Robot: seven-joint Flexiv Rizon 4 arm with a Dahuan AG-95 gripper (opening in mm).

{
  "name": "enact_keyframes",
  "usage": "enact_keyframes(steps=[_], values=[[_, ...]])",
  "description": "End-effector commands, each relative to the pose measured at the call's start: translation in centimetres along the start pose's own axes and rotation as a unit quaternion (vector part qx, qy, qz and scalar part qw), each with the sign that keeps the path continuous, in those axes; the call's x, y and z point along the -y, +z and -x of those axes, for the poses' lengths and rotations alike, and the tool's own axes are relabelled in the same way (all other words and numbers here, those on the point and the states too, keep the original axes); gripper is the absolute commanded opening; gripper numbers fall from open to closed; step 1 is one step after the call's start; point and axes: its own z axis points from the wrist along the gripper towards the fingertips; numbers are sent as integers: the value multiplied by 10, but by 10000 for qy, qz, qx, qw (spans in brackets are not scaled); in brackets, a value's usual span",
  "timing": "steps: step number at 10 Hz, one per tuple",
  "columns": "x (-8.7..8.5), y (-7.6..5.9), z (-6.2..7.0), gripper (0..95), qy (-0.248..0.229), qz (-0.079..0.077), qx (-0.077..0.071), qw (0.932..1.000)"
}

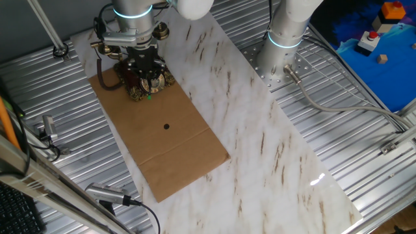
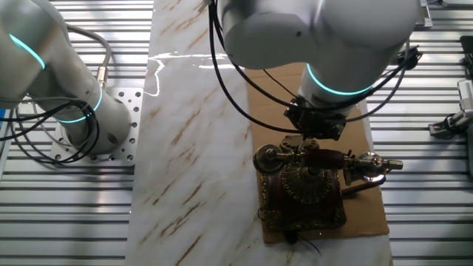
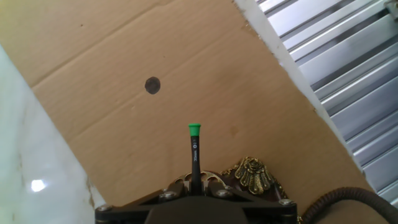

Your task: Dial a number on an old rotary phone

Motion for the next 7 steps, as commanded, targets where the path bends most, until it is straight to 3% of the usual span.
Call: enact_keyframes(steps=[1,7], values=[[-2,-1,0,0,29,-1,-29,10000],[-13,-2,-7,0,135,-190,21,9997]])
